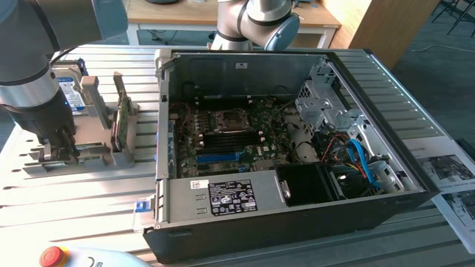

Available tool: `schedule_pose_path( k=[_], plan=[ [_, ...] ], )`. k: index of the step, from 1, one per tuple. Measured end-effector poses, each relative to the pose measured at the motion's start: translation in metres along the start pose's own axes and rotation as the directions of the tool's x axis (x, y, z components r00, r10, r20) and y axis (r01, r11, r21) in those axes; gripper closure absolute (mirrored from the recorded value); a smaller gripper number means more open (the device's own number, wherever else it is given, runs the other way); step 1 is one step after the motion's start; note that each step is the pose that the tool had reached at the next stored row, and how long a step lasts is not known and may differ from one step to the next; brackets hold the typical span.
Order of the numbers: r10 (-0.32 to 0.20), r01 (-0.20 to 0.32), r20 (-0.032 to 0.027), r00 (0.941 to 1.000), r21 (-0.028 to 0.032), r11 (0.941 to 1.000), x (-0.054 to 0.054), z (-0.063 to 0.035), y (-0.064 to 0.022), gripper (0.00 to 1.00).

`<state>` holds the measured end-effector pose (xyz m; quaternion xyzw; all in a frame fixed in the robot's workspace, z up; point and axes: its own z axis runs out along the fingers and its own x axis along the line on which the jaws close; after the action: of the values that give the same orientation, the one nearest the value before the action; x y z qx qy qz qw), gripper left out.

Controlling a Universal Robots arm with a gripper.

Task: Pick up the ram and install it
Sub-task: 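Pick up the ram and move it above insertion slot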

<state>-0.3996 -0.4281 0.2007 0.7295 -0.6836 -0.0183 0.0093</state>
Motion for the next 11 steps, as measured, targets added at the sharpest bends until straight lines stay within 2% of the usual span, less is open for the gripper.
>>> schedule_pose_path(
  k=[11],
  plan=[
    [0.0, 0.0, 0.0, 1.0, -0.0001, 1.0, 0.0, -0.0001, 0.0, 0.77]
  ],
)
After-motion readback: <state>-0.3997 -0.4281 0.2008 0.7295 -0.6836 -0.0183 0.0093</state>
